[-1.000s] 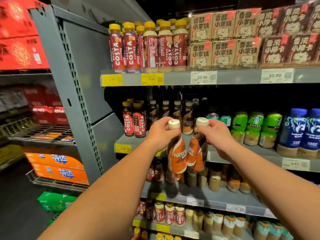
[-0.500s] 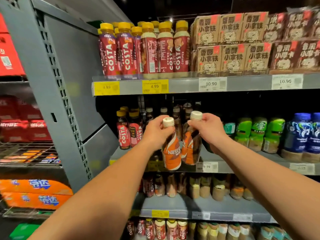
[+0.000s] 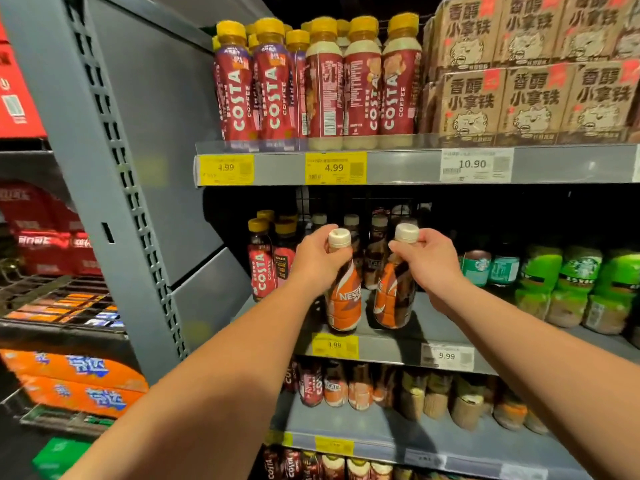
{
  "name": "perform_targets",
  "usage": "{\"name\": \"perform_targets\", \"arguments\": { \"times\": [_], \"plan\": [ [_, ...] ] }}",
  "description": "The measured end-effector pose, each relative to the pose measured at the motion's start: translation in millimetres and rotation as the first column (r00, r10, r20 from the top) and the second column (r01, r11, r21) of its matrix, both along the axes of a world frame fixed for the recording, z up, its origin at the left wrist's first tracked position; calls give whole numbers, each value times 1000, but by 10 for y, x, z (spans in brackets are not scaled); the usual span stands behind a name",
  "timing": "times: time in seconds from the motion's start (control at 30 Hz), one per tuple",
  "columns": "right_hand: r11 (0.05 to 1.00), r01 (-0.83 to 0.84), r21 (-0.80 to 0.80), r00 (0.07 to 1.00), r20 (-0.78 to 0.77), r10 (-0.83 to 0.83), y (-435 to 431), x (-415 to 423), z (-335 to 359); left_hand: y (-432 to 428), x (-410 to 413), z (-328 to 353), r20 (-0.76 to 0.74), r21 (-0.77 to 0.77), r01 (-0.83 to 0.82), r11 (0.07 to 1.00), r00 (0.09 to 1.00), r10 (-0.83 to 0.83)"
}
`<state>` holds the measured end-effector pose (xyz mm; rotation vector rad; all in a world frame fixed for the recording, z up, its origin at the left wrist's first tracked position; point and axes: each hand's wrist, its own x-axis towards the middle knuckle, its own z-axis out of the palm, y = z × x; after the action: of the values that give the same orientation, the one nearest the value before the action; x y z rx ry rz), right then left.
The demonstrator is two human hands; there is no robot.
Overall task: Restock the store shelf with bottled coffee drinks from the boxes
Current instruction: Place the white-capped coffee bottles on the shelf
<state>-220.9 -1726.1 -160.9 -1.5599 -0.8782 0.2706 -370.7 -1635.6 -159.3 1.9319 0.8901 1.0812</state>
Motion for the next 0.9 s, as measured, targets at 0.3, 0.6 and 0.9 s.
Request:
{"name": "perform_targets", "arguments": {
  "times": [0.3, 0.6, 0.9],
  "plan": [
    [997, 45, -63, 999, 4, -44, 471, 43, -201, 464, 113, -131, -76, -20, 48, 999, 996, -49],
    [994, 25, -110, 1000, 21, -23, 768, -66, -289, 640, 168, -183, -59, -143, 47, 989, 997, -56],
    [968, -133, -214, 991, -14, 134, 553, 53, -654, 554, 191, -256, -83, -93, -55, 994, 995, 48]
  ]
}}
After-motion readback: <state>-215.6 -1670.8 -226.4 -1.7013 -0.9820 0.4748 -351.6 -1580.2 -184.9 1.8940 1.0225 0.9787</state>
